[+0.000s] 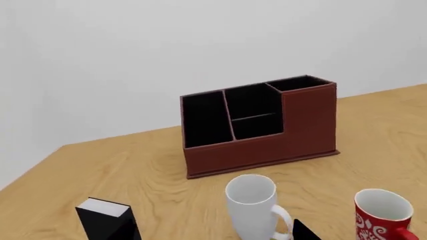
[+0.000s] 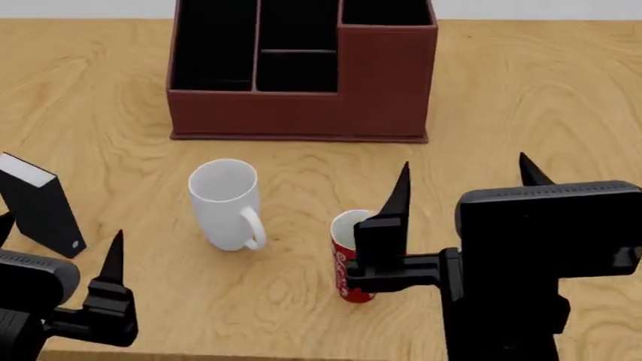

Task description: Pick up the white mug and place it to the right of the caddy.

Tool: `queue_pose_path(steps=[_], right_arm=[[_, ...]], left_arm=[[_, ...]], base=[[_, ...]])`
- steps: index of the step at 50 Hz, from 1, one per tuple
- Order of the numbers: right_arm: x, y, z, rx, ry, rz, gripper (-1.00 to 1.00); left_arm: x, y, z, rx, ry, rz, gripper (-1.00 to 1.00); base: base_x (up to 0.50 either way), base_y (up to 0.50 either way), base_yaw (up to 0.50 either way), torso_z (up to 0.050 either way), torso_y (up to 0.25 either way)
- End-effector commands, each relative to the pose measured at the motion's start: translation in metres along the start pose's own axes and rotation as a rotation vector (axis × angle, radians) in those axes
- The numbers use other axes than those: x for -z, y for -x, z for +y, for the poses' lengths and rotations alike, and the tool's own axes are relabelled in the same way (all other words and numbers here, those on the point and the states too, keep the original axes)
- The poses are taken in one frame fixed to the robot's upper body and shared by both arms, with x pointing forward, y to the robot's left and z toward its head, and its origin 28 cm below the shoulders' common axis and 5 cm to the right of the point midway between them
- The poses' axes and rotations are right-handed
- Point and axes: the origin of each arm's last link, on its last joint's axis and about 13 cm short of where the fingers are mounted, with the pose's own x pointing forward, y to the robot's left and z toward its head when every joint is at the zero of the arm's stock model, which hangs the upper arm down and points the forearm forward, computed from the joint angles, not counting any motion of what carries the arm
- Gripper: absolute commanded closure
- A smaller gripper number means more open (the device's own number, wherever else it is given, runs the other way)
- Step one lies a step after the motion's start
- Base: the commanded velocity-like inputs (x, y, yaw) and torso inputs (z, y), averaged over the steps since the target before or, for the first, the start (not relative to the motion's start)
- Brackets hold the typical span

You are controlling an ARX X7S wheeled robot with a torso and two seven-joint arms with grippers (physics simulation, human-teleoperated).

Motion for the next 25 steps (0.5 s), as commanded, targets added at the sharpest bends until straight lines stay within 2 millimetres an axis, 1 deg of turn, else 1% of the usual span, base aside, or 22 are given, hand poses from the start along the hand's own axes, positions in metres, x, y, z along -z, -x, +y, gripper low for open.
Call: queue_pose_path(steps=[1,2,3,5,14,15,25], right_arm=[[-0.0064,-0.0023,-0.0025,0.020,0.021,-0.017,-1.00],[-0.0062,-0.0023,-0.0030,0.030,0.013,-0.029,-1.00],[-0.0056,-0.0023,-0.0031,0.049,0.045,-0.018,-1.00],[-0.0075,-0.0012,-0.0039,0.051,0.014,-0.028,-1.00],[-0.0097,0.0014,-0.0045,0.068,0.025,-0.021,-1.00],[-0.0094,0.0008,-0.0046,0.083,0.036,-0.001,-1.00],[-0.0068,-0.0005,-0.0045,0.066,0.024,0.003,-1.00]], left_arm=[[-0.0044,-0.0015,0.0017,0.001,0.001,-0.009,-1.00],[-0.0049,-0.0015,0.0013,0.000,0.000,-0.011,-1.00],[-0.0053,-0.0014,0.0011,-0.003,-0.004,-0.013,-1.00],[-0.0058,-0.0010,0.0013,-0.001,-0.001,-0.014,-1.00],[-0.0054,0.0015,0.0023,-0.006,0.005,-0.020,-1.00],[-0.0062,0.0017,0.0024,-0.007,0.002,-0.022,-1.00],[-0.0059,0.0016,0.0031,-0.018,0.005,-0.018,-1.00]], base=[[-0.18,-0.50,0.00,0.000,0.000],[-0.19,-0.42,0.00,0.000,0.000],[0.00,0.00,0.00,0.000,0.000],[0.02,0.01,0.00,0.000,0.000],[0.00,0.00,0.00,0.000,0.000],[0.50,0.00,0.00,0.000,0.000],[0.50,0.00,0.00,0.000,0.000]])
